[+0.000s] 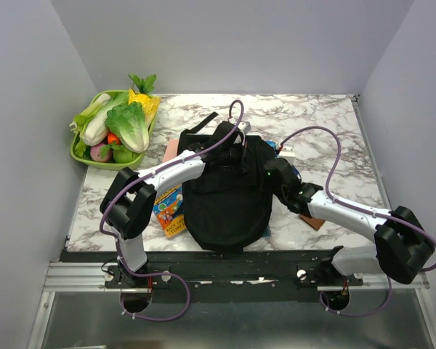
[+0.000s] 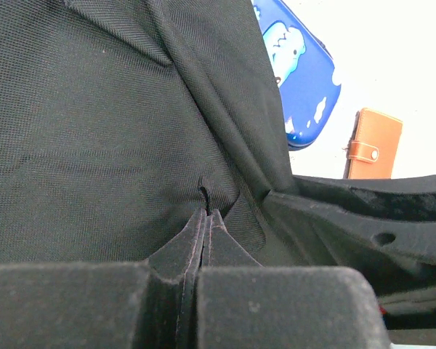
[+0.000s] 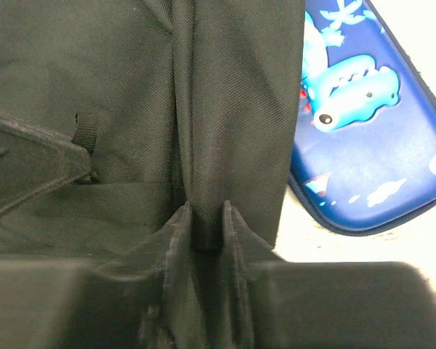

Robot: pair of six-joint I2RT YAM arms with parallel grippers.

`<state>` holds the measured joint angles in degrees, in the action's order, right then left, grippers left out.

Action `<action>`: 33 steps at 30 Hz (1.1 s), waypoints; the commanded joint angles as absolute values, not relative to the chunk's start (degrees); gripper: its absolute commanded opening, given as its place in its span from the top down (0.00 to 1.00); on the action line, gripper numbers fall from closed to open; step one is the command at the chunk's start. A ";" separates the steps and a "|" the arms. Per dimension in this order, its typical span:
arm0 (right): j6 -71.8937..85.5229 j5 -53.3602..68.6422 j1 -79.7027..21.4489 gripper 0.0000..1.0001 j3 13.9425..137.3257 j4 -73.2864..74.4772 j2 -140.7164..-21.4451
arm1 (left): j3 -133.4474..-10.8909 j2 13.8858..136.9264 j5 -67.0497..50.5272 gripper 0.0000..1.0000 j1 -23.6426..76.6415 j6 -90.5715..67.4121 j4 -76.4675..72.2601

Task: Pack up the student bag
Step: Unzip the student bag at the center of the board.

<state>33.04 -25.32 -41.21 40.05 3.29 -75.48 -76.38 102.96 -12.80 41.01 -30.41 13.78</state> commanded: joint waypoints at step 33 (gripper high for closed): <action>37.71 -23.57 -41.31 0.25 45.35 6.87 -65.21 | -66.09 92.81 -18.02 1.00 34.98 -23.20 11.51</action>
